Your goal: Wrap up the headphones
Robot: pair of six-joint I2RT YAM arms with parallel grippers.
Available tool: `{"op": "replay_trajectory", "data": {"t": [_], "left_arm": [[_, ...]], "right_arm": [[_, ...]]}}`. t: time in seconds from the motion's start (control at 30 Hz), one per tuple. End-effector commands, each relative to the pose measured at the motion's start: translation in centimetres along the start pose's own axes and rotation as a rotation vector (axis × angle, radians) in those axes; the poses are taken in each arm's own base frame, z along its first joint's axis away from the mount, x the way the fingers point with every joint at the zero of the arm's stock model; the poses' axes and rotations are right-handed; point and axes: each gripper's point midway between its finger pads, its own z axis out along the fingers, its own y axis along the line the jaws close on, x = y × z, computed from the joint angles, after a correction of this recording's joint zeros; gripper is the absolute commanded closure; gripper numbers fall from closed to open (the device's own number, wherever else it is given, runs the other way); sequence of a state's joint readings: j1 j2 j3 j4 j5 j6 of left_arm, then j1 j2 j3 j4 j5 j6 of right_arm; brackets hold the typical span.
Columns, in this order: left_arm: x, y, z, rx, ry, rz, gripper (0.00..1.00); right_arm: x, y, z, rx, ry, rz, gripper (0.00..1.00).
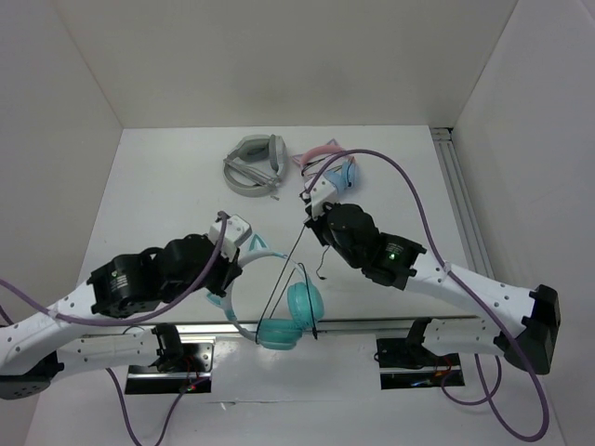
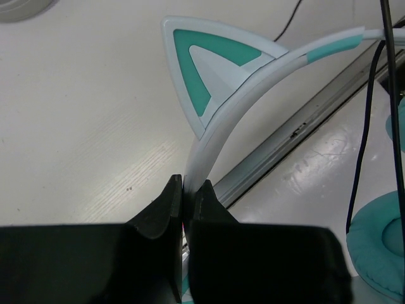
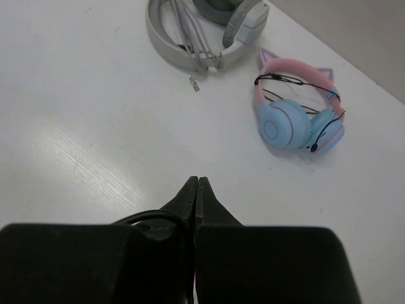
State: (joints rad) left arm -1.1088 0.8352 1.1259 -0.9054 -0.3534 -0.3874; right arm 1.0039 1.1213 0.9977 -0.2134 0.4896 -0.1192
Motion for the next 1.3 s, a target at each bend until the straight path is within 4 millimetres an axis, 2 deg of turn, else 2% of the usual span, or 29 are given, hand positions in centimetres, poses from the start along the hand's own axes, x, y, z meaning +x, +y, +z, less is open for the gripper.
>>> {"op": "replay_trajectory", "data": {"t": [0.0, 0.03, 0.17, 0.23, 0.27, 0.43, 0.6, 0.63, 0.7, 0.87, 0.93, 0.97, 1.03, 1.1, 1.27], "left_arm": [[-2.9, -1.9, -3.0, 0.145, -0.112, -0.014, 1.0], [-3.5, -2.0, -3.5, 0.151, -0.128, -0.03, 1.0], [-5.3, -1.8, -5.4, 0.166, -0.199, -0.075, 1.0], [-5.9, -1.7, -6.2, 0.176, -0.227, -0.084, 1.0], [-6.4, -1.7, -6.7, 0.182, -0.243, -0.098, 1.0], [-7.1, -1.8, -7.2, 0.189, -0.256, -0.121, 1.0], [-8.5, -1.1, -8.4, 0.161, -0.302, -0.201, 1.0], [-8.5, -0.9, -8.4, 0.15, -0.305, -0.204, 1.0], [-9.5, -0.2, -9.1, 0.123, -0.343, -0.266, 1.0], [-10.3, 2.1, -9.1, -0.006, -0.396, -0.407, 1.0], [-10.2, 3.4, -8.9, -0.083, -0.418, -0.487, 1.0], [-10.1, 4.0, -8.9, -0.111, -0.423, -0.511, 1.0], [-10.3, 5.3, -9.1, -0.181, -0.461, -0.595, 1.0], [-10.0, 6.5, -9.0, -0.256, -0.479, -0.665, 1.0], [-10.6, 7.3, -8.8, -0.326, -0.507, -0.734, 1.0]], "right_arm": [[-2.1, 0.5, 0.0, -0.051, -0.099, 0.068, 1.0], [-1.5, 1.3, 0.1, -0.095, -0.09, 0.06, 1.0], [-1.7, 3.9, -0.4, -0.251, -0.136, 0.067, 0.89], [-1.5, 4.9, -0.6, -0.304, -0.148, 0.083, 0.88], [-2.2, 5.4, -1.0, -0.338, -0.186, 0.1, 0.86], [-0.7, 7.8, -1.2, -0.446, -0.254, 0.194, 0.85], [0.7, 9.0, -0.6, -0.472, -0.326, 0.333, 0.84], [2.1, 9.6, -0.4, -0.49, -0.307, 0.336, 0.84], [2.7, 10.5, 0.0, -0.52, -0.307, 0.35, 0.84], [4.6, 12.6, 0.2, -0.609, -0.289, 0.39, 0.92], [4.2, 13.1, -0.2, -0.647, -0.317, 0.422, 0.92], [5.1, 13.4, -0.3, -0.659, -0.304, 0.43, 0.92], [4.7, 13.6, -1.0, -0.685, -0.336, 0.455, 0.92], [5.4, 14.7, -1.9, -0.71, -0.333, 0.451, 0.92], [5.5, 16.6, -3.4, -0.742, -0.339, 0.442, 0.93]]}}
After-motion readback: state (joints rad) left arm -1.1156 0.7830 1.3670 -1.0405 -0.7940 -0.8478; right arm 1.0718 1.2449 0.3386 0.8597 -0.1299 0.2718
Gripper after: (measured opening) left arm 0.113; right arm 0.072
